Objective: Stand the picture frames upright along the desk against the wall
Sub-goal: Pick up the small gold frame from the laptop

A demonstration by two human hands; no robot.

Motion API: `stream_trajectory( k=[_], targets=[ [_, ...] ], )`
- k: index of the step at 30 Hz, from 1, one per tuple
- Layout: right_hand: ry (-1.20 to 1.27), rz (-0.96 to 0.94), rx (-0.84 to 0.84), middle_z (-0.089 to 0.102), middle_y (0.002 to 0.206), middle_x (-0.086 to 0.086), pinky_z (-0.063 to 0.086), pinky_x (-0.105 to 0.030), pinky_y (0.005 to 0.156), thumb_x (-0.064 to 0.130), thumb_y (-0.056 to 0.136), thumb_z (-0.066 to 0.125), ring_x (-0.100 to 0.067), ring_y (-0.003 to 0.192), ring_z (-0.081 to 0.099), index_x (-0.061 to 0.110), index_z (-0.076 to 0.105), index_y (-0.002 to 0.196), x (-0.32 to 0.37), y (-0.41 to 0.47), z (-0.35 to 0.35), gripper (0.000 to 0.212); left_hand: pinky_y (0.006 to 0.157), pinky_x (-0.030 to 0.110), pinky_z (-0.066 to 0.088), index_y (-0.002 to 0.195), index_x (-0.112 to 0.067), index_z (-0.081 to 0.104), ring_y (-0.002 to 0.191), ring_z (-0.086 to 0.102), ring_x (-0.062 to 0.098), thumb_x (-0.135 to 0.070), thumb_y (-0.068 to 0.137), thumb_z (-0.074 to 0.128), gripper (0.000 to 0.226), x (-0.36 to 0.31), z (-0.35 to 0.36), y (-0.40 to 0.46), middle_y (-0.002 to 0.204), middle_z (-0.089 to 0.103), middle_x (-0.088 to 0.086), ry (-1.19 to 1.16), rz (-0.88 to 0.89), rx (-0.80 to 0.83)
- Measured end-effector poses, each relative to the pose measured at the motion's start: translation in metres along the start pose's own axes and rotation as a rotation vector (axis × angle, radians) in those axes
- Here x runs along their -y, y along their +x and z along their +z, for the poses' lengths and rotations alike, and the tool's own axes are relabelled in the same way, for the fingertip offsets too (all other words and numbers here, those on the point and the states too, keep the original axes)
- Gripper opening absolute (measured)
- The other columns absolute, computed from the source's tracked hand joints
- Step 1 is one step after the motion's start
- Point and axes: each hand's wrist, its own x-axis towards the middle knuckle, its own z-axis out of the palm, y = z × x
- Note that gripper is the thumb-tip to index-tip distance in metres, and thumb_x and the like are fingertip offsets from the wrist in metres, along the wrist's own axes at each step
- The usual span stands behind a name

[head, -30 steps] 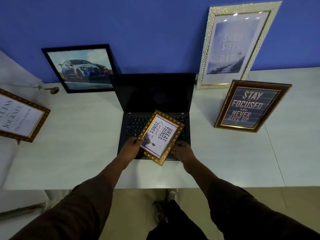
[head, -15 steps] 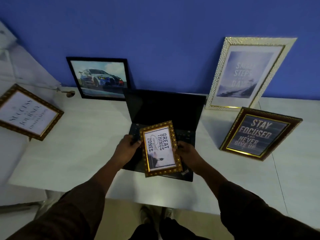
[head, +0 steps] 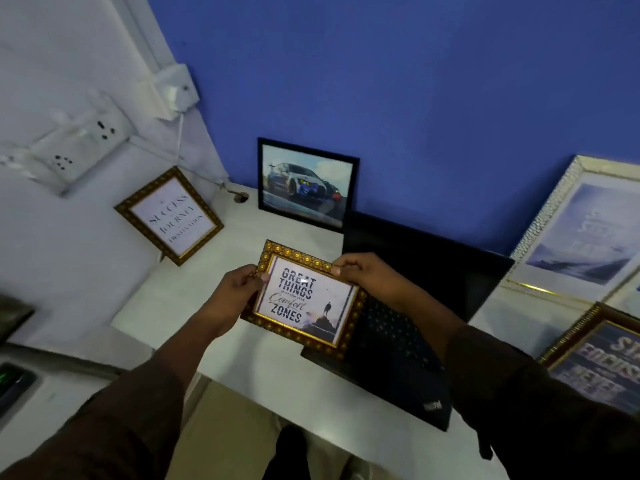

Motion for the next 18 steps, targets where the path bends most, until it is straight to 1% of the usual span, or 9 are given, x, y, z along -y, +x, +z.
stream_trajectory(
  k=[3, 6, 7, 8, 9, 11, 13, 15, 18],
  targets=[
    [0.237, 0.077, -0.057, 0.073, 0.114, -0.018, 0.052, -0.043, 0.095, 0.031, 0.097, 0.060, -0.028, 0.104, 0.069, 0.008, 0.071, 0.112, 0.010, 0.031, 0.014, 0.030, 0.080, 0.059, 0.059, 0.110, -0.010, 0.068, 0.091, 0.075, 0.037, -0.028, 0.099, 0.056, 0.025, 0.005, -0.035, 0.006, 0.105, 0.077, 0.017, -0.164, -0.010, -0.138],
    [0.344, 0.144, -0.061, 0.074, 0.115, -0.008, 0.053, -0.043, 0.094, 0.035, 0.101, 0.052, -0.025, 0.105, 0.069, 0.018, 0.069, 0.122, 0.020, 0.060, 0.042, 0.032, 0.055, 0.030, 0.057, 0.114, 0.000, 0.066, 0.063, 0.073, 0.018, -0.020, 0.100, 0.055, 0.027, 0.004, -0.055, 0.010, 0.096, 0.076, 0.018, -0.296, -0.021, -0.251],
    [0.363, 0.154, -0.083, 0.075, 0.115, -0.008, 0.054, -0.044, 0.094, 0.036, 0.102, 0.049, -0.027, 0.106, 0.070, 0.018, 0.069, 0.124, 0.024, 0.068, 0.054, 0.034, 0.055, 0.026, 0.055, 0.117, 0.001, 0.066, 0.059, 0.071, 0.014, -0.023, 0.100, 0.053, 0.031, 0.003, -0.060, 0.012, 0.089, 0.076, 0.012, -0.340, -0.029, -0.254],
    [0.393, 0.161, -0.116, 0.075, 0.114, -0.010, 0.055, -0.046, 0.094, 0.035, 0.103, 0.047, -0.030, 0.106, 0.071, 0.016, 0.069, 0.123, 0.030, 0.081, 0.068, 0.035, 0.064, 0.030, 0.057, 0.119, -0.002, 0.067, 0.065, 0.073, 0.014, -0.031, 0.101, 0.050, 0.038, 0.005, -0.071, 0.016, 0.086, 0.077, 0.007, -0.396, -0.049, -0.234],
    [0.416, 0.163, -0.160, 0.076, 0.111, -0.014, 0.056, -0.048, 0.093, 0.034, 0.104, 0.046, -0.034, 0.104, 0.072, 0.012, 0.069, 0.120, 0.036, 0.091, 0.080, 0.036, 0.079, 0.040, 0.058, 0.121, -0.008, 0.068, 0.080, 0.076, 0.018, -0.043, 0.101, 0.045, 0.047, 0.008, -0.080, 0.021, 0.093, 0.079, 0.006, -0.478, -0.087, -0.188],
    [0.401, 0.166, -0.227, 0.077, 0.103, -0.016, 0.060, -0.047, 0.085, 0.033, 0.103, 0.046, -0.037, 0.097, 0.074, 0.007, 0.071, 0.112, 0.046, 0.109, 0.099, 0.037, 0.103, 0.057, 0.046, 0.130, -0.016, 0.065, 0.113, 0.068, 0.034, -0.066, 0.095, 0.032, 0.069, 0.011, -0.099, 0.030, 0.121, 0.072, 0.014, -0.670, -0.194, -0.052],
    [0.367, 0.185, -0.241, 0.079, 0.093, -0.012, 0.062, -0.039, 0.072, 0.036, 0.103, 0.047, -0.032, 0.086, 0.076, 0.009, 0.073, 0.104, 0.053, 0.126, 0.113, 0.037, 0.110, 0.064, 0.036, 0.135, -0.018, 0.061, 0.125, 0.059, 0.042, -0.081, 0.085, 0.028, 0.087, 0.020, -0.117, 0.040, 0.134, 0.064, 0.019, -0.796, -0.287, 0.078],
    [0.309, 0.194, -0.246, 0.079, 0.086, -0.006, 0.060, -0.031, 0.061, 0.040, 0.103, 0.046, -0.024, 0.078, 0.077, 0.011, 0.073, 0.100, 0.058, 0.140, 0.120, 0.040, 0.112, 0.064, 0.033, 0.136, -0.020, 0.060, 0.130, 0.054, 0.042, -0.088, 0.078, 0.031, 0.094, 0.026, -0.131, 0.050, 0.139, 0.060, 0.019, -0.825, -0.359, 0.164],
    [0.203, 0.175, -0.243, 0.079, 0.095, -0.003, 0.059, -0.025, 0.062, 0.042, 0.104, 0.043, -0.021, 0.085, 0.076, 0.015, 0.073, 0.106, 0.062, 0.165, 0.128, 0.041, 0.116, 0.062, 0.028, 0.139, -0.019, 0.057, 0.134, 0.051, 0.038, -0.083, 0.083, 0.033, 0.089, 0.031, -0.150, 0.068, 0.145, 0.055, 0.015, -0.827, -0.387, 0.246]
  ],
)
